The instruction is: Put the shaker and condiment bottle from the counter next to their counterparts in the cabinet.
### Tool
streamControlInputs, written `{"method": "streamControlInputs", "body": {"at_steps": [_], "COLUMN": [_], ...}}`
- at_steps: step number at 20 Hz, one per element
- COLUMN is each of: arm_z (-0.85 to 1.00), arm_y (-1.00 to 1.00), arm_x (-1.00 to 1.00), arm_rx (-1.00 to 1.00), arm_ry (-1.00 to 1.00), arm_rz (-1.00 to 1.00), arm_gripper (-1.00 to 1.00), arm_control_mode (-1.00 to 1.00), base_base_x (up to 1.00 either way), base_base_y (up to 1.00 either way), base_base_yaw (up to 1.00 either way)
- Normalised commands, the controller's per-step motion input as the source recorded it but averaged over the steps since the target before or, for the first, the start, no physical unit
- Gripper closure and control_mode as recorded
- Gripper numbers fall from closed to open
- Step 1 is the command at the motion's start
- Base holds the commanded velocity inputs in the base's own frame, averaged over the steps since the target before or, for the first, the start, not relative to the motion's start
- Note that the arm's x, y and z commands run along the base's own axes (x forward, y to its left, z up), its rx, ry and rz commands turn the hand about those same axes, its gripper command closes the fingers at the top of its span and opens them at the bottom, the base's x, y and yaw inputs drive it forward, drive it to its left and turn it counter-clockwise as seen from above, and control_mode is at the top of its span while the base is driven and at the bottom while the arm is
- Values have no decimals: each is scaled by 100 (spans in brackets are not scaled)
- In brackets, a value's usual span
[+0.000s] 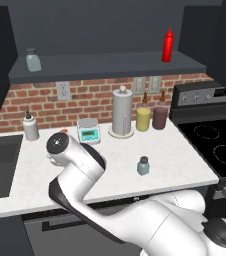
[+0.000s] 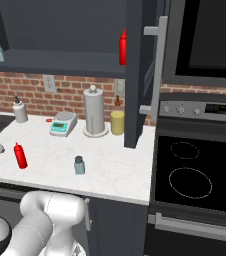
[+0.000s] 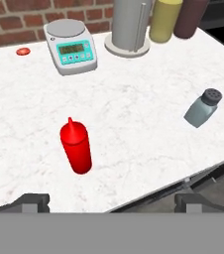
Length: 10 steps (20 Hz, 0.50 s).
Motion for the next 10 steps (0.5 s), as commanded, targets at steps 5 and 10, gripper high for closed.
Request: {"method": "streamControlInputs", "body": {"at_steps": [5,10], "arm_z": [-6,-1], "arm_y": [-3,-7], "arm_x": [20,15], "arm_rx": [0,0], "arm_ry": [0,0], "arm_rz": [0,0], "arm_gripper": [-100,-100], "arm_control_mode": [-100,-100], "base_base_x": [0,0], "base_base_y": [0,0], "base_base_yaw": [0,0]}}
